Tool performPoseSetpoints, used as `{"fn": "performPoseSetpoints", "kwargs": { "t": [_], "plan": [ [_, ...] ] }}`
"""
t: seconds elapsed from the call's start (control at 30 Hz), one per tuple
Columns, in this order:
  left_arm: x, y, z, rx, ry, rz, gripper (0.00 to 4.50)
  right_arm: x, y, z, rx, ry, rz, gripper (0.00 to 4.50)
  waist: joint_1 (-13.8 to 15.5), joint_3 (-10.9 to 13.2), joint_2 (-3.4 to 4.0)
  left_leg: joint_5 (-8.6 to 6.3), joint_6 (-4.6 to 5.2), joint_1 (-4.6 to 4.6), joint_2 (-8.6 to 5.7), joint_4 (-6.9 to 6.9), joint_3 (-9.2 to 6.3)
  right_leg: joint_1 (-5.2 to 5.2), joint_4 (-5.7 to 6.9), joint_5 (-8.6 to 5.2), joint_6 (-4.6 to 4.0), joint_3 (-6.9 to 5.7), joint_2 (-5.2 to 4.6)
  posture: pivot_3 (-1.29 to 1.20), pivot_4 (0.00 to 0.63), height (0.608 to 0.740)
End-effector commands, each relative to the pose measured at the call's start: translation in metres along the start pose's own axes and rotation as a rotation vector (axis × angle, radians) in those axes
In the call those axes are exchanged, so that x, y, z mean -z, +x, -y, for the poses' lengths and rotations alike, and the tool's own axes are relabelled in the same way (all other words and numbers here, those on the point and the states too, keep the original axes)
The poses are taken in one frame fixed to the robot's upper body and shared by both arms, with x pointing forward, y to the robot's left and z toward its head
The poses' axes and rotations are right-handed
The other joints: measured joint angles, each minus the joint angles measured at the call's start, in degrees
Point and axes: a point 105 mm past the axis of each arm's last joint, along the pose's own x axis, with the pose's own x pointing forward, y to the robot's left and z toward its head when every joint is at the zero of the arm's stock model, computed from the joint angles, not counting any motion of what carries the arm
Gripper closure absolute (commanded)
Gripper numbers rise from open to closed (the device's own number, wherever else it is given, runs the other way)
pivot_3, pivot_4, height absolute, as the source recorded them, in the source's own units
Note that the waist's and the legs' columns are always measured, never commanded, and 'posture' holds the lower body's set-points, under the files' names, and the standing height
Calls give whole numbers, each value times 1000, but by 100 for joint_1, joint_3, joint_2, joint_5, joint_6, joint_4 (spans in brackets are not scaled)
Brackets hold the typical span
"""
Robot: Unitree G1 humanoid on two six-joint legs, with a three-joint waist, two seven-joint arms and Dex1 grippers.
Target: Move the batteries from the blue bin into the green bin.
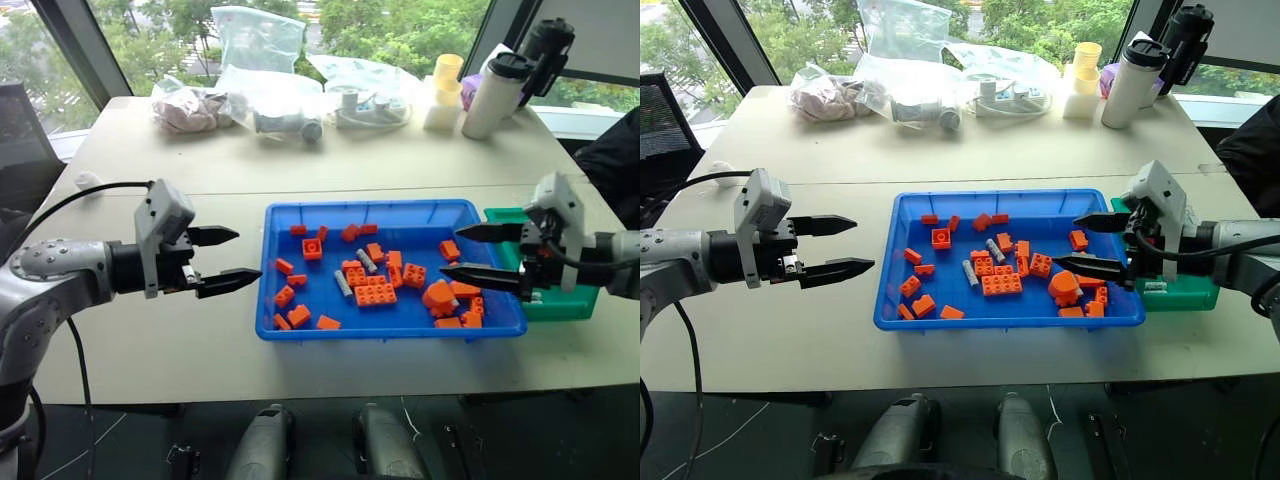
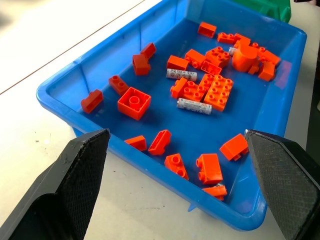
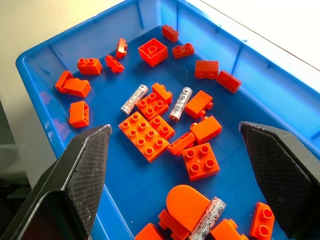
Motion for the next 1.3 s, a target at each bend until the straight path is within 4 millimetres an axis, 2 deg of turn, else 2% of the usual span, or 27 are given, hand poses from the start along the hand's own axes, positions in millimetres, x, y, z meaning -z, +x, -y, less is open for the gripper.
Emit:
{"fn": "performPoseSetpoints", "kwargs": {
  "t": [0.03,0.13,0.23,0.37,0.5,0.57,0.67,0.83,0.97,1.03,1.2,1.3],
  "plan": [
    [-4,-1,2,0,21,15,0,-10,-1,-3,-5,-15,49,238,-1,0,0,0,0,0,0,0,0,0,0,0,0,0,0,0,150,740],
    [-4,1,5,19,19,13,0,-14,12,-13,-56,5,75,238,-5,0,0,0,0,0,0,0,0,0,0,0,0,1,0,0,150,740],
    [9,-3,4,42,48,-80,0,-25,47,-17,-80,66,111,238,-73,0,-1,0,0,4,2,0,2,0,5,0,-1,2,3,0,150,740],
    [-6,-9,-4,83,72,-78,0,-29,88,-41,-180,51,17,238,-15,2,-1,2,-4,0,6,-1,-1,-13,13,0,-7,-1,9,0,150,740],
    [-13,-9,0,123,126,-99,0,-35,108,-57,-236,21,-8,238,16,2,-3,2,-3,-12,-8,0,-6,-13,-1,0,-6,-8,3,0,150,740],
    [-15,-8,1,122,156,-104,0,-31,118,-66,-261,6,-36,238,-4,1,-5,1,-2,-13,-11,0,0,-13,-4,0,-5,-6,-2,0,150,740],
    [-19,-4,6,124,171,-76,0,-14,128,-77,-288,-27,-108,238,-5,1,-5,1,-2,-13,-8,0,-2,-17,0,1,-5,-6,-3,0,150,740],
    [-18,3,14,137,159,-52,0,0,140,-67,-230,-94,-163,238,-20,1,-5,1,-2,-11,-4,1,-2,-17,5,1,-5,-6,2,0,150,740],
    [-16,6,15,132,146,-44,0,8,141,-54,-235,-322,-162,238,-23,1,-5,1,-2,-10,-4,1,-1,-20,9,1,-5,-6,9,0,150,740],
    [-14,7,14,130,143,-45,0,7,140,-48,-254,-395,-139,238,-26,1,-5,1,-2,-10,-5,2,2,-20,8,1,-4,-6,11,0,150,740],
    [-13,9,14,125,142,-43,0,-3,140,-41,-315,-429,-66,238,-38,1,-5,2,-2,-9,-2,2,1,-19,11,1,-4,-5,14,0,150,740],
    [-11,9,13,121,142,-49,0,-2,145,-31,-313,-536,-67,238,-33,1,-5,2,-3,-8,-2,3,1,-19,11,1,-4,-5,14,0,150,740]
  ]
}}
